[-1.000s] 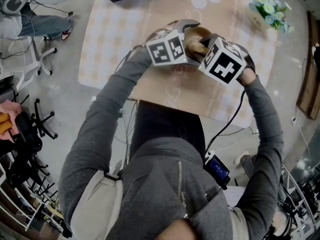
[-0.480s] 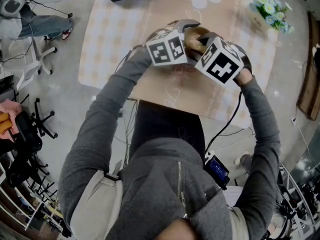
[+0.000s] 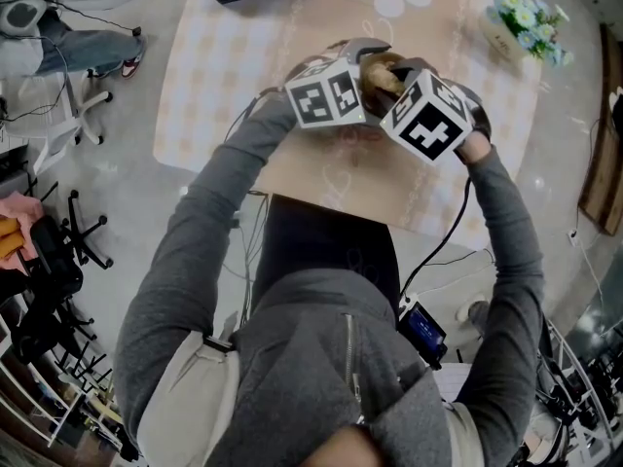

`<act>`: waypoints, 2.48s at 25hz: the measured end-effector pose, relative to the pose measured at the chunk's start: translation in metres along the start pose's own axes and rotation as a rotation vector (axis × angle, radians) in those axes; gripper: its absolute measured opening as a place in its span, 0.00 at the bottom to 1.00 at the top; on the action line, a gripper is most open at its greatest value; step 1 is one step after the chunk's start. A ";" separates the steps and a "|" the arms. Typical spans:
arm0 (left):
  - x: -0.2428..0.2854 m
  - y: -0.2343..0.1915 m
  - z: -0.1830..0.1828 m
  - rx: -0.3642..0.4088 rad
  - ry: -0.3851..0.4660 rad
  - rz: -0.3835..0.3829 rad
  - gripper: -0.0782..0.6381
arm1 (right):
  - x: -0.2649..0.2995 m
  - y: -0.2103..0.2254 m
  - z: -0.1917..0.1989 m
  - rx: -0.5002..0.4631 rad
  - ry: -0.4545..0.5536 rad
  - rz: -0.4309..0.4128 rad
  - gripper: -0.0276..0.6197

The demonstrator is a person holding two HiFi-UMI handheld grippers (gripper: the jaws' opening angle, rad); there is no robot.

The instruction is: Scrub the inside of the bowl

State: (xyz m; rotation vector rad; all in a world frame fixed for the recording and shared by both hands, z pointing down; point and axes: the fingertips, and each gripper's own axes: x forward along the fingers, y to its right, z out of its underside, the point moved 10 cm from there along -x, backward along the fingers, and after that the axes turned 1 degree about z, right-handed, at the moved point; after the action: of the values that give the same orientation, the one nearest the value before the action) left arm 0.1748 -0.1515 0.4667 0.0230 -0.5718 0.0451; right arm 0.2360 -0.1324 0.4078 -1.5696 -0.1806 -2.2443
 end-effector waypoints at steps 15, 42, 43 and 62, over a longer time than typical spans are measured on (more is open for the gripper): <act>-0.002 0.000 -0.002 -0.003 -0.022 -0.005 0.94 | -0.015 0.005 0.016 0.043 0.023 0.086 0.22; -0.030 0.014 -0.003 -0.049 0.029 0.006 0.94 | -0.038 -0.002 0.043 0.411 0.204 0.091 0.22; -0.034 0.014 -0.002 -0.056 0.032 0.003 0.94 | -0.038 -0.003 0.043 0.421 0.203 0.093 0.22; -0.109 0.026 0.006 -0.280 0.159 -0.160 0.49 | -0.049 -0.021 0.033 0.658 0.296 0.113 0.23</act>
State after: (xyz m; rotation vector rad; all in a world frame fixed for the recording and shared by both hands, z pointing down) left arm 0.0787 -0.1295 0.4134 -0.2055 -0.4122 -0.1873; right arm 0.2711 -0.0903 0.3773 -0.8718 -0.6490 -2.0026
